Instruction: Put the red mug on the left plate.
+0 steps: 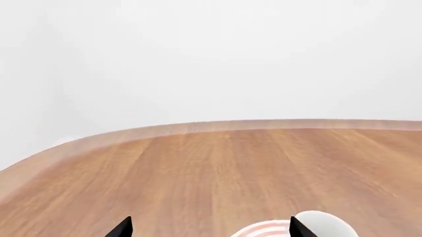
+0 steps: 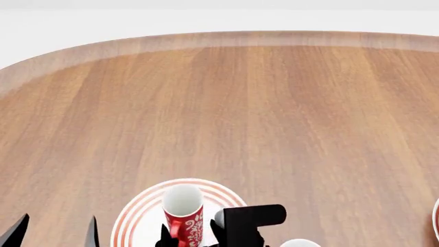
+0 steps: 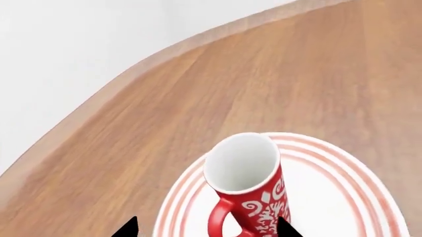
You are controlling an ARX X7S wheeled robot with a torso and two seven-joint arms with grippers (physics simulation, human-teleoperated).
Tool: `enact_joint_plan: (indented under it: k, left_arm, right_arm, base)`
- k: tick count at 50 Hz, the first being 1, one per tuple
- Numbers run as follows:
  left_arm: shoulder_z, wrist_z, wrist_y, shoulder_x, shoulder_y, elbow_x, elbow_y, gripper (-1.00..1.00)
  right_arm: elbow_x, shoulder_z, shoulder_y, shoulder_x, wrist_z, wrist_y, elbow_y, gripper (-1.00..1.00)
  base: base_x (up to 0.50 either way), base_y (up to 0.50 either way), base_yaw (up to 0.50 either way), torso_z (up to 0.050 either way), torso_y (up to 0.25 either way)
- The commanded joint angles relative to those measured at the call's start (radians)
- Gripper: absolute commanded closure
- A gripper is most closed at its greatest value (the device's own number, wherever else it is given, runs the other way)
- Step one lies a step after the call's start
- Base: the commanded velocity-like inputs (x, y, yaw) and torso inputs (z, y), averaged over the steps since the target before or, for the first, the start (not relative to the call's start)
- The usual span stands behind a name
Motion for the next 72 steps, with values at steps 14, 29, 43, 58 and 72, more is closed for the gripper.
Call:
enact_joint_plan:
  k: [14, 29, 43, 58, 72]
  left_arm:
    - [-0.019, -0.064, -0.152, -0.107, 0.022, -0.013, 0.31, -1.0]
    - [-0.071, -0.099, -0.229, -0.161, 0.032, -0.116, 0.512, -1.0]
    - [-0.106, -0.147, -0.295, -0.215, 0.029, -0.15, 0.667, -1.0]
    - [-0.136, -0.189, -0.344, -0.247, -0.008, -0.212, 0.751, -1.0]
    - [0.003, -0.39, -0.212, -0.448, -0.093, -0.29, 0.778, -1.0]
  right_arm:
    - [0.045, 0.06, -0.054, 0.126, 0.139, 0.01, -0.334, -1.0]
    - [0.069, 0.102, -0.086, 0.182, 0.187, -0.007, -0.464, -1.0]
    - [0.068, 0.132, -0.127, 0.231, 0.221, -0.035, -0.576, -1.0]
    - [0.051, 0.163, -0.18, 0.285, 0.257, -0.069, -0.689, -1.0]
    - [0.063, 0.208, -0.235, 0.32, 0.272, -0.123, -0.767, -1.0]
  base:
    - [0.0, 0.0, 0.0, 0.0, 0.0]
    - [0.0, 0.0, 0.0, 0.0, 0.0]
    - [0.0, 0.0, 0.0, 0.0, 0.0]
    - [0.0, 0.0, 0.0, 0.0, 0.0]
    - [0.0, 0.0, 0.0, 0.0, 0.0]
